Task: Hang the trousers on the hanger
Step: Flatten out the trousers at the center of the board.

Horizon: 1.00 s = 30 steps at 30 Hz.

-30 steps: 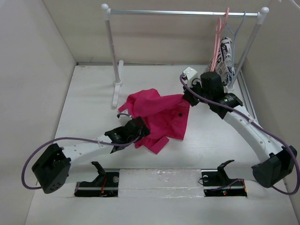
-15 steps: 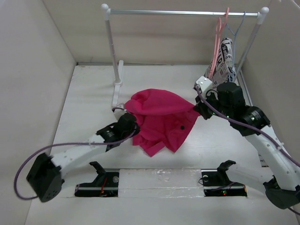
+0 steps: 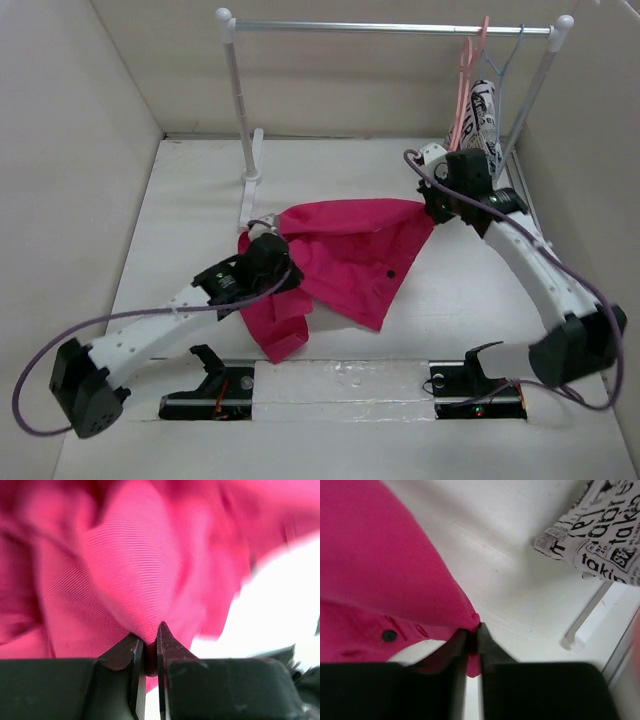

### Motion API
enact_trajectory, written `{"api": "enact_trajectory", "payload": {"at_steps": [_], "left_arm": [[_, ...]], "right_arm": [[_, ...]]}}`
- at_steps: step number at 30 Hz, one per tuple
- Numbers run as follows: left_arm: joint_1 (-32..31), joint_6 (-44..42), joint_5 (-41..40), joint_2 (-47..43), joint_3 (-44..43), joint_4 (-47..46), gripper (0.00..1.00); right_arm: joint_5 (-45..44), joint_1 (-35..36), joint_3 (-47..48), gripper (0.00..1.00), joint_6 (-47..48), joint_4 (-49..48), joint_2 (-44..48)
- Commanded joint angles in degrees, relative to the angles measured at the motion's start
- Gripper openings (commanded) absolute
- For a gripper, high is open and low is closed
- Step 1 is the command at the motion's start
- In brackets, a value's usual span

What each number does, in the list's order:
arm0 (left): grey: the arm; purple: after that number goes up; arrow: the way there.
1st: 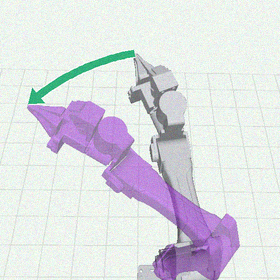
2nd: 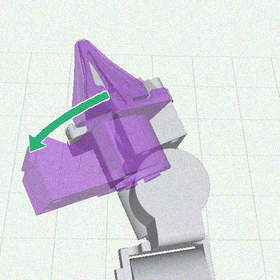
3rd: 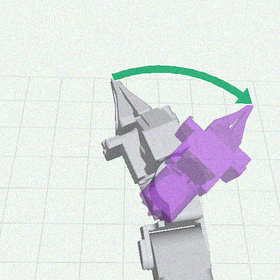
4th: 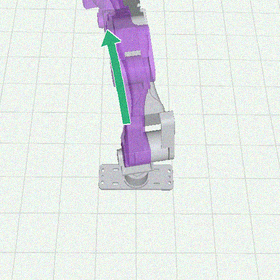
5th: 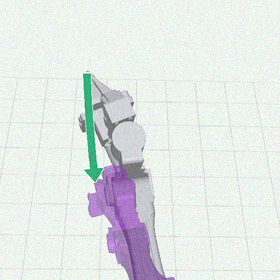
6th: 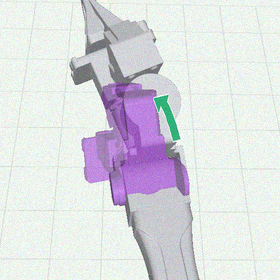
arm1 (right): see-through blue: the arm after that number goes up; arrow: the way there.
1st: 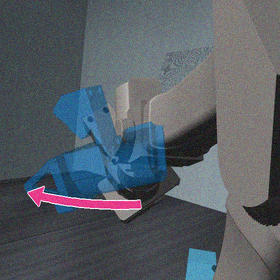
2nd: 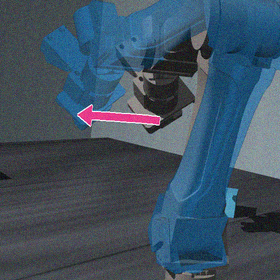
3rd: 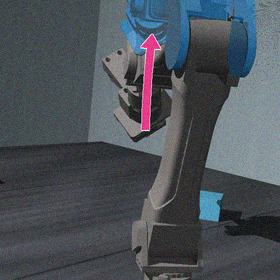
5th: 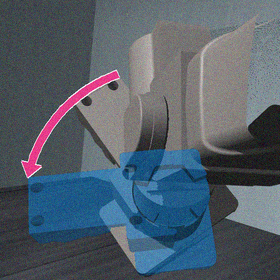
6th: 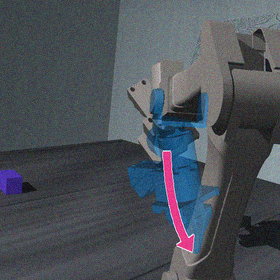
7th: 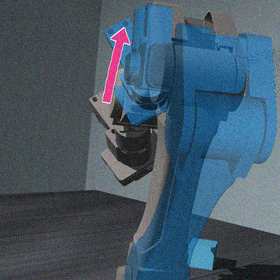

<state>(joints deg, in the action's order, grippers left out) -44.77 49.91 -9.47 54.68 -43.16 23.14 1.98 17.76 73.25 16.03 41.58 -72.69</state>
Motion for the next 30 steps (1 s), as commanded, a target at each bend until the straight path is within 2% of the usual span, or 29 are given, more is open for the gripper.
{"api": "enact_trajectory", "payload": {"at_steps": [1, 3, 4, 7, 9, 10, 11, 12, 13, 14, 15, 16, 17, 18, 19, 20, 22, 23, 26, 30], "left_arm": [[-7.7, 1.9, 2.7, 7.5, -4.0, -9.5, 0.04], [-12.9, 1.4, 3.9, 12.7, -9.1, -12.8, 0.29], [-15.1, 0.5, 5.4, 17.5, -10.9, -13.1, 0.58], [-17.1, -1.6, 3.5, 22.8, -17.8, -10.1, 0.78], [-17.1, -2.7, 1.5, 22.1, -18.0, -8.1, 0.79], [-17.1, -2.9, -1.8, 19.2, -17.3, -7.8, 0.79], [-16.4, -2.9, -3.5, 17.3, -16.5, -7.0, 0.78], [-14.0, -1.5, -5.1, 15.4, -14.2, -6.4, 0.77], [-12.3, -0.6, -7.3, 11.4, -12.6, -5.7, 0.74], [-10.2, 0.4, -7.7, 9.3, -10.7, -5.3, 0.74], [-7.8, 2.5, -7.8, 5.7, -6.7, -5.1, 0.73], [-2.2, 3.2, -5.6, 4.4, -4.7, -5.6, 0.73], [1.1, 3.7, -4.0, 3.3, -2.7, -5.6, 0.73], [4.3, 4.3, -2.5, 2.4, 0.3, -5.5, 0.72], [10.9, 5.4, -0.3, 0.7, 1.7, -4.3, 0.72], [14.0, 5.8, 0.5, -0.3, 3.2, -4.2, 0.72], [19.5, 6.0, 3.0, -3.8, 7.3, -5.6, 0.73], [24.8, 5.7, 4.5, -4.8, 8.4, -6.5, 0.73], [32.5, 3.9, 9.2, -5.5, 10.9, -7.4, 0.75], [37.1, 1.6, 13.7, 0.8, 12.2, -7.1, 0.79]], "right_arm": [[-8.2, -1.9, 4.2, 0.14, 0.1, -15.3, -7.6], [-10.8, -1.9, 10.0, 0.52, 0.0, -12.1, -11.1], [-9.4, -0.5, 11.3, 0.73, -0.6, -11.0, -12.6], [-8.6, 3.3, 7.5, 0.80, -0.7, -8.7, -10.5], [-8.3, 7.0, 1.6, 0.79, -1.8, -7.9, -4.2], [-8.0, 7.8, -5.6, 0.70, -3.8, -7.9, -1.4], [-6.1, 9.1, -9.8, 0.56, -5.1, -8.1, 4.7], [-4.6, 9.7, -13.6, 0.38, -6.4, -8.6, 8.0], [-2.8, 9.7, -17.4, 0.03, -9.2, -8.8, 11.0], [-0.4, 10.8, -24.2, 0.00, -10.7, -9.2, 14.1], [3.0, 13.0, -27.6, 0.00, -12.2, -10.6, 19.6], [4.5, 14.3, -30.5, 0.00, -15.4, -11.3, 22.3], [5.2, 15.5, -34.9, 0.09, -15.9, -11.5, 24.4], [6.4, 16.5, -36.6, 0.22, -18.9, -11.4, 27.0], [7.2, 17.8, -37.8, 0.51, -20.9, -11.3, 27.7], [8.0, 18.4, -39.7, 0.62, -21.6, -11.4, 28.0], [10.6, 19.9, -41.3, 0.74, -22.6, -12.6, 27.0], [10.6, 19.9, -41.7, 0.75, -23.0, -12.8, 26.4], [9.5, 20.6, -42.9, 0.75, -22.8, -13.2, 22.8], [8.4, 20.1, -44.5, 0.76, -23.8, -17.7, 17.9]]}}
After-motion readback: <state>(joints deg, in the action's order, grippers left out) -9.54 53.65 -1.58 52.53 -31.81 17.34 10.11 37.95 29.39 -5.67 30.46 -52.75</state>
